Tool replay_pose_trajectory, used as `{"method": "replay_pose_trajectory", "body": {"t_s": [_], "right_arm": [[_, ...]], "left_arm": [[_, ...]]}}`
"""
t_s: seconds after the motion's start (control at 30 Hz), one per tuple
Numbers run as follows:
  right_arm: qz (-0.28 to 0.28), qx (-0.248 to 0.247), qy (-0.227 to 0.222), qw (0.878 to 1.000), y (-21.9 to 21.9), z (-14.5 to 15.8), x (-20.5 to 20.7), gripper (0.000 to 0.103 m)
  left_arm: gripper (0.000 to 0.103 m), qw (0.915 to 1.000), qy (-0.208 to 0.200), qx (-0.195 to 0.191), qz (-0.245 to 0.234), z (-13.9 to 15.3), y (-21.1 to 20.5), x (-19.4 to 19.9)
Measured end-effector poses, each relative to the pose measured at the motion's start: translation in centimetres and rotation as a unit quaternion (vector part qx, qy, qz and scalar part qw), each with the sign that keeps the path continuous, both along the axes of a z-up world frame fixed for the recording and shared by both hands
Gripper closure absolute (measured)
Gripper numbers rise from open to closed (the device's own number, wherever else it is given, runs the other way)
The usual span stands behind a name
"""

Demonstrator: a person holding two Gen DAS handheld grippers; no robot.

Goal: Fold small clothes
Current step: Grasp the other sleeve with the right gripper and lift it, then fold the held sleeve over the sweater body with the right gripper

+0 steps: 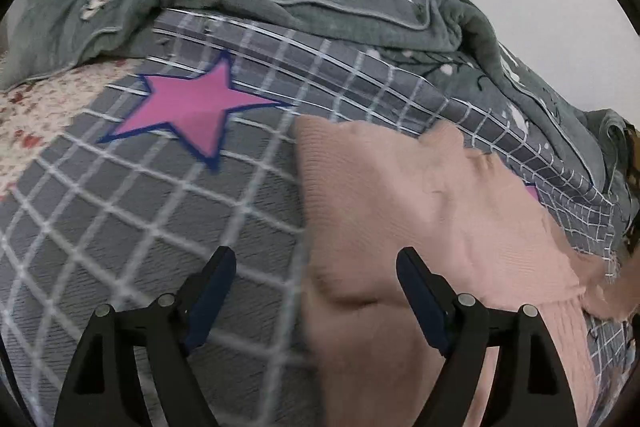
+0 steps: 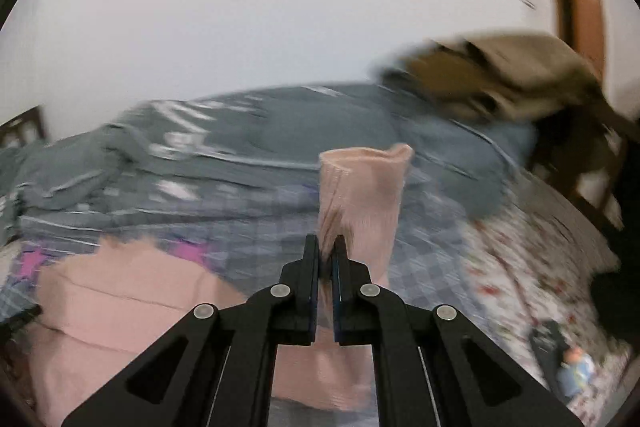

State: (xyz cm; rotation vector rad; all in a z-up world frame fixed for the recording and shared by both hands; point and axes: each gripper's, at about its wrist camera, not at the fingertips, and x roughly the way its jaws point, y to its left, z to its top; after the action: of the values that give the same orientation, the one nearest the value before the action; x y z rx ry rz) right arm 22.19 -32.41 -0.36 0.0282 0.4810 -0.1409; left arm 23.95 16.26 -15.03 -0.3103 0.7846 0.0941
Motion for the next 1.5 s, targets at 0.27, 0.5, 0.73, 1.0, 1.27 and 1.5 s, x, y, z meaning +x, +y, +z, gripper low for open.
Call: {"method": "replay_pose_trajectory", "body": {"t_s": [0.27, 0.5, 0.73, 1.0, 1.27, 1.5], "right_arm": [[0.173, 0.024, -0.007, 0.985, 21.5, -1.0, 5.1, 0.098], [0.275, 0.045, 0.082, 0.957, 34.9, -9.6, 7.0, 0.098], [0.319, 0.036, 0.158, 0.934, 36.7, -13.6, 6.7, 0.069], [0.264, 0.031, 0.104, 0.958, 24.9, -10.4, 2.7, 0.056], [0.129, 0.033, 0.137, 0.982, 11.5, -13.5, 3.1, 0.056], [0.134, 0.062, 0.149, 0.978, 9.5, -16.1, 4.3, 0.056]], "left_arm": [[0.021, 0.9990, 0.011, 0.033, 0.028, 0.7, 7.0, -4.6], [0.021, 0.9980, 0.017, 0.051, 0.035, 0.1, 10.0, -5.9], [0.021, 0.9981, 0.008, 0.061, -0.003, -0.3, 8.5, -4.6], [0.022, 0.9969, -0.019, 0.012, -0.076, 0.9, 4.5, -0.9], [0.063, 0.9922, -0.021, 0.003, -0.123, 1.7, -0.9, 2.6], [0.078, 0.9958, 0.007, -0.002, -0.091, 0.8, -1.6, 3.9]]}}
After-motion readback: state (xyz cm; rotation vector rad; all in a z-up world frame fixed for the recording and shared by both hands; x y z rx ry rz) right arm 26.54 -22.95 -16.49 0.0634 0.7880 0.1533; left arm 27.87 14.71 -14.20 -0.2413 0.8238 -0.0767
